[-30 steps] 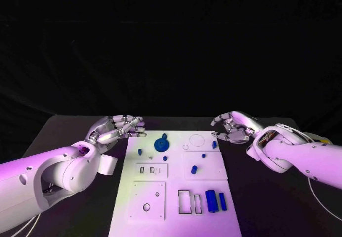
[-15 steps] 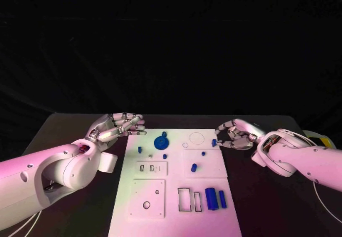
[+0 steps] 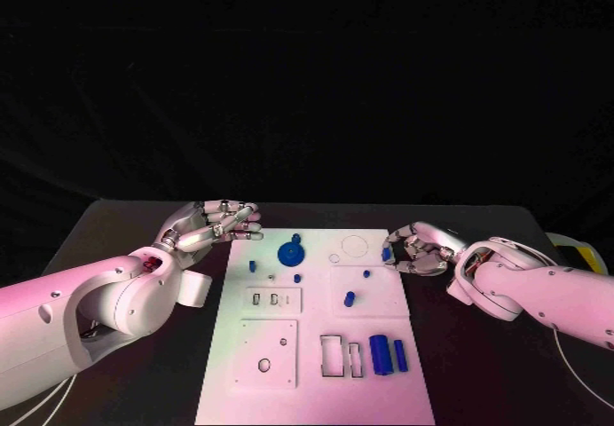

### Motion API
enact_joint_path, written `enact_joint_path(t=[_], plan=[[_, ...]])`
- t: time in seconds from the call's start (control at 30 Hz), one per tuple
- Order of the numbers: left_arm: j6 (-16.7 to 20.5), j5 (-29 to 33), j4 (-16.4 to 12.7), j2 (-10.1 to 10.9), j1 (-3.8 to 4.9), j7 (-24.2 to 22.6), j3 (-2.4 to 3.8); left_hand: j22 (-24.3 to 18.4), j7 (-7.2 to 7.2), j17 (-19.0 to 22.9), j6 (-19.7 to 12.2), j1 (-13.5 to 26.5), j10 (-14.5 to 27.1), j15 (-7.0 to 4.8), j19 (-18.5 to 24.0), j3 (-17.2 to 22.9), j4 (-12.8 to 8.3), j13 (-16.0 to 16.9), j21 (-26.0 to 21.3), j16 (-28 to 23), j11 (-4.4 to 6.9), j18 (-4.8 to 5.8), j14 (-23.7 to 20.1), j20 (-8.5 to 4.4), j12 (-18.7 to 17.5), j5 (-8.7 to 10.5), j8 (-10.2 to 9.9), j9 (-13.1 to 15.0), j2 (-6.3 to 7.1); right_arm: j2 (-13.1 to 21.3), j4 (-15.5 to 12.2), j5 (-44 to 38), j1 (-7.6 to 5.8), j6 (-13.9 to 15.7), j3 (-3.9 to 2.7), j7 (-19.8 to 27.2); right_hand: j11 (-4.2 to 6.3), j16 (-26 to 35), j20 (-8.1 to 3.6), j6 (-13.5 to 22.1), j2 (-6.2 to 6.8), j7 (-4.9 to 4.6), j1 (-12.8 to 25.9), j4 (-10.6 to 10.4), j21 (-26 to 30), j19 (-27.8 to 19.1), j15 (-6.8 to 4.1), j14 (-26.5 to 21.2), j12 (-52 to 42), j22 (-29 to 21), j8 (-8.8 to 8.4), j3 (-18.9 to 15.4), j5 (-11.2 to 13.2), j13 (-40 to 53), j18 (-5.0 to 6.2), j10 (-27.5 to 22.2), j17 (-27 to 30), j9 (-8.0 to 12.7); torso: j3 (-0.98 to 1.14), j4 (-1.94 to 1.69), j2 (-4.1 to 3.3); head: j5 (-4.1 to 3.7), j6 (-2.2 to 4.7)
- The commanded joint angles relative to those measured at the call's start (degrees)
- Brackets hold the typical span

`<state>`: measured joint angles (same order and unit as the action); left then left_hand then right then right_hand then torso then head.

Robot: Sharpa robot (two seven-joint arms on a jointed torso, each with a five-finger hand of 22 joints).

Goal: Assemble the parts on the task board

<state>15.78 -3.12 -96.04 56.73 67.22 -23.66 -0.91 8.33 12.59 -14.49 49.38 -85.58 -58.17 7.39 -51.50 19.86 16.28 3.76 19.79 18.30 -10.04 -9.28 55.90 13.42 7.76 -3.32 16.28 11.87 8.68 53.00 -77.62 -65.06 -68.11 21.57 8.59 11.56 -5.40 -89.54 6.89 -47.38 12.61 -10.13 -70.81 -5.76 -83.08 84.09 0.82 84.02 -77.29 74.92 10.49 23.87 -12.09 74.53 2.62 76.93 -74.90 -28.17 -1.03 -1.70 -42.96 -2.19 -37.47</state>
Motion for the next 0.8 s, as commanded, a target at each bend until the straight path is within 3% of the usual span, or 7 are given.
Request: enact_joint_path(t=[0.03, 0.23, 0.57, 0.7, 0.8], plan=[[-1.01, 0.10, -0.06, -0.10, 0.07, -0.28, 0.04, -0.05, 0.63, -0.05, -0.23, 0.44, -0.46, 0.18, 0.12, 0.34, 0.02, 0.05, -0.23, -0.32, -0.07, -1.16, -0.29, 0.23, -0.38, 0.38, -0.31, -0.05, 0.06, -0.26, 0.15, -0.71, 0.12, -0.44, 0.00, -0.63, 0.02, -0.33, 0.35, 0.32, -0.13, -0.08, -0.55, 0.30, 0.05, -0.16, 0.42, 5.86, 0.14, 7.98, -0.29, 0.01, 0.27, 0.13, -0.37, -0.18, -14.57, 0.06, 0.00, 0.02, 0.02, 0.06, -0.15], [-0.95, 0.10, 0.00, -0.02, 0.07, -0.25, 0.04, -0.05, 0.63, -0.05, -0.23, 0.44, -0.46, 0.18, 0.12, 0.34, 0.02, 0.05, -0.23, -0.32, -0.07, -1.16, -0.29, 0.23, -0.38, 0.38, -0.31, -0.05, 0.06, -0.56, 0.56, -0.51, 0.17, 0.89, 0.00, -1.13, -0.02, -0.35, 0.45, -0.14, -1.21, -0.11, -0.88, 0.34, -0.15, 0.04, 0.47, 5.87, -0.27, 8.22, -0.26, 0.51, 0.70, 0.56, -0.43, 0.28, -14.65, -0.03, 0.03, -0.02, 0.06, -0.09, -0.40], [-0.97, 0.10, 0.05, -0.03, 0.07, -0.21, 0.04, -0.08, 0.65, -0.10, -0.24, 0.45, -0.48, 0.19, 0.13, 0.39, 0.02, 0.06, -0.25, -0.36, -0.08, -1.17, -0.31, 0.24, -0.46, 0.38, -0.34, -0.05, 0.06, -1.05, 1.13, 0.20, 0.19, 1.85, 0.00, -1.12, 0.17, -0.32, 0.42, -1.91, -3.23, 0.08, -1.08, 0.22, -0.10, 0.07, 0.36, 5.84, -0.76, 8.27, 0.28, 1.76, 1.96, 1.08, -0.42, 0.83, -14.52, -0.32, 0.05, 0.01, 0.06, 0.02, -0.22], [-1.03, 0.10, 0.04, -0.01, 0.07, -0.08, 0.04, -0.09, 0.66, -0.12, -0.24, 0.49, -0.49, 0.19, 0.14, 0.39, 0.04, 0.06, -0.25, -0.37, -0.08, -1.17, -0.31, 0.25, -0.48, 0.38, -0.35, -0.05, 0.05, -1.26, 1.26, 0.62, 0.19, 2.13, 0.00, -0.83, 0.43, -0.34, 0.24, -2.98, -4.18, 0.36, -1.65, 0.67, -0.16, 0.16, 0.14, 5.86, -1.06, 8.40, 0.69, 2.87, 4.31, 1.41, -0.44, 1.17, -14.60, -0.48, 0.04, -0.01, 0.05, 0.03, -0.20], [-1.07, 0.10, 0.04, 0.01, 0.06, -0.01, 0.04, -0.09, 0.67, -0.13, -0.25, 0.51, -0.49, 0.19, 0.14, 0.39, 0.05, 0.06, -0.25, -0.37, -0.09, -1.17, -0.31, 0.25, -0.49, 0.38, -0.35, -0.05, 0.06, -1.36, 1.32, 0.80, 0.18, 2.15, 0.00, -0.80, 0.45, -0.33, 0.19, -2.95, -3.88, 0.37, -1.72, 0.94, -0.16, 0.16, 0.10, 5.85, -1.07, 8.42, 0.64, 2.98, 4.84, 1.42, -0.44, 1.18, -14.55, -0.46, 0.03, -0.03, 0.03, 0.11, -0.16]])
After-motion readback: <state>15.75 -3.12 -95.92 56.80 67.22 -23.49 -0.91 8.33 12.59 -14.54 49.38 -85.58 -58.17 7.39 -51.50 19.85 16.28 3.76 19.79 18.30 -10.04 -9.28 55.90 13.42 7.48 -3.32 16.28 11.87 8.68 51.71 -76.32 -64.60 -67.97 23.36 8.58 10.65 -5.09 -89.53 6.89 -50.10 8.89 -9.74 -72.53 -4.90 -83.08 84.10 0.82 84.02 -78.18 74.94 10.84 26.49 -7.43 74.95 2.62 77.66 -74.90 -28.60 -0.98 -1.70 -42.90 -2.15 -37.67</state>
